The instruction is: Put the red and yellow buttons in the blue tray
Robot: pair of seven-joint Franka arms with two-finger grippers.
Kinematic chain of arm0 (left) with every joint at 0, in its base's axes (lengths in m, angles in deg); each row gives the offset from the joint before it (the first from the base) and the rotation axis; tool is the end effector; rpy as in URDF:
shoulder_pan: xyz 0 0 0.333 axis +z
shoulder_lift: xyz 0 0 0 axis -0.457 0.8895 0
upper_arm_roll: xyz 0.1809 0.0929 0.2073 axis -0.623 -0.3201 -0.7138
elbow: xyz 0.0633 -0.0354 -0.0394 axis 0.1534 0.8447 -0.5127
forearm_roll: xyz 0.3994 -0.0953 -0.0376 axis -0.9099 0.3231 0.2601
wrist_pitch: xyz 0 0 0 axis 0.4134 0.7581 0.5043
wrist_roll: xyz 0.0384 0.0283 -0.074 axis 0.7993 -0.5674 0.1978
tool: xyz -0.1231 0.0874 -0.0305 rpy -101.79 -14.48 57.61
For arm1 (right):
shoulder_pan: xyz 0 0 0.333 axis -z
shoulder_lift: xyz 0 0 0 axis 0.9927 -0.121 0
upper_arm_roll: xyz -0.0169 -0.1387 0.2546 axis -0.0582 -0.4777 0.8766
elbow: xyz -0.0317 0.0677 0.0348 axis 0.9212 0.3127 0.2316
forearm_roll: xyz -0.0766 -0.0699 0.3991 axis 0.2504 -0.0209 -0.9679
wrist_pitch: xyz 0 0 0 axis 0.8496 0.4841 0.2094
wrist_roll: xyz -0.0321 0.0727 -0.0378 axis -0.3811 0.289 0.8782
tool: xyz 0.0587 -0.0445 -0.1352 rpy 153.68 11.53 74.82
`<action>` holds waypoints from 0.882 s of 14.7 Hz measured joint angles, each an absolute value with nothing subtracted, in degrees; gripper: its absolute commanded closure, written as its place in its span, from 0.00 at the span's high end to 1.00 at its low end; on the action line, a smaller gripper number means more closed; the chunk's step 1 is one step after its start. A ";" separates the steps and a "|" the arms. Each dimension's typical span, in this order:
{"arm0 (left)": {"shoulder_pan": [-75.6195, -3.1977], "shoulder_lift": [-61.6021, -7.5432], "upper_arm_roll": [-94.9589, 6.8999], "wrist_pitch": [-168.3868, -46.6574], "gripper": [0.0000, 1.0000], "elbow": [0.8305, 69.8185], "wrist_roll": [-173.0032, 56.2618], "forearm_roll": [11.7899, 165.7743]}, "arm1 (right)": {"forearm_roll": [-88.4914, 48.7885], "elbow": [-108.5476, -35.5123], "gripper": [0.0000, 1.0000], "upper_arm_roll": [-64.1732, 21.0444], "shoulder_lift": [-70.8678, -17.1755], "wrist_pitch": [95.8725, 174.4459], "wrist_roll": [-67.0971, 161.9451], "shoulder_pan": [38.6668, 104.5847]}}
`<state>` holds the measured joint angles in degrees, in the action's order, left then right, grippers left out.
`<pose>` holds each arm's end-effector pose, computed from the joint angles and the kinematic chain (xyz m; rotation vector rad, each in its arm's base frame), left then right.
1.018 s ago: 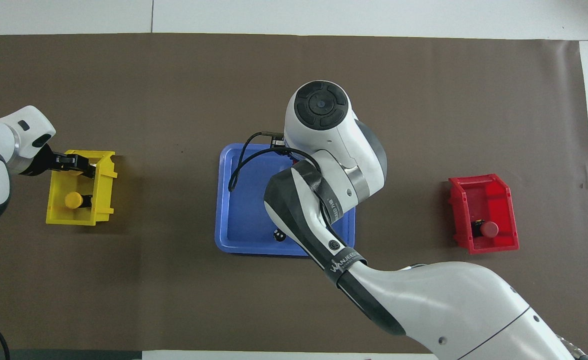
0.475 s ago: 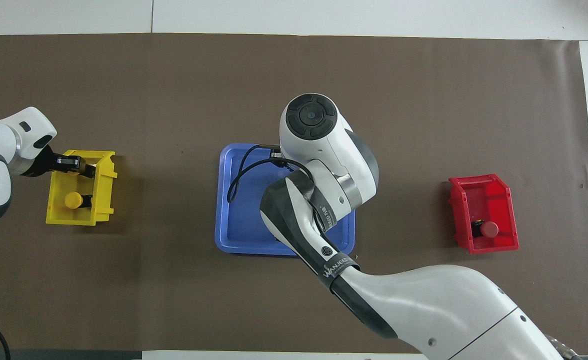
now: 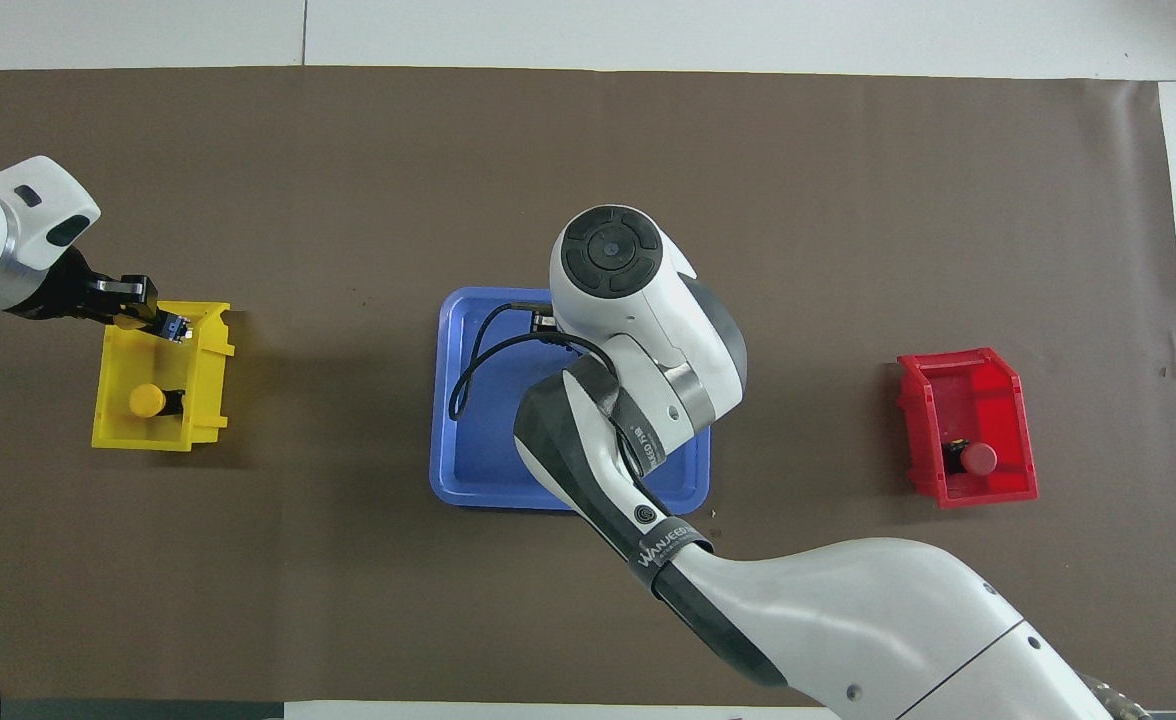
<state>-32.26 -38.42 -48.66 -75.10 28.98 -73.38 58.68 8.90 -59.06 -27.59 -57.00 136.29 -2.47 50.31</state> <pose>0.6010 -0.0261 0.4024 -3.0525 0.1198 0.0758 0.5724 0.3871 0.2735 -3.1059 0.2418 0.0442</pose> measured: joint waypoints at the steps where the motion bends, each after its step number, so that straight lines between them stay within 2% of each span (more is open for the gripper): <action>1: -33.97 -38.62 -48.57 -71.90 0.03 25.96 -71.02 57.76 | 8.89 -58.74 0.78 -27.78 -56.66 136.39 -2.47 50.39; 4: -38.90 -38.74 -48.21 -68.59 0.02 22.40 -61.64 57.85 | 9.32 -58.12 0.78 -28.71 -53.02 135.70 -1.26 52.54; 7: -43.72 -38.22 -47.88 -69.07 0.02 22.42 -54.03 62.51 | 9.60 -60.71 0.78 -28.92 -45.35 129.53 7.49 60.44; 10: -49.51 -36.57 -47.82 -71.10 0.02 22.46 -47.20 64.88 | 9.59 -72.27 0.78 -29.06 -34.93 129.28 15.36 68.00; 13: -57.01 -32.29 -47.70 -75.65 0.02 22.46 -37.98 64.94 | 9.66 -85.63 0.78 -29.04 -26.07 131.84 25.42 74.65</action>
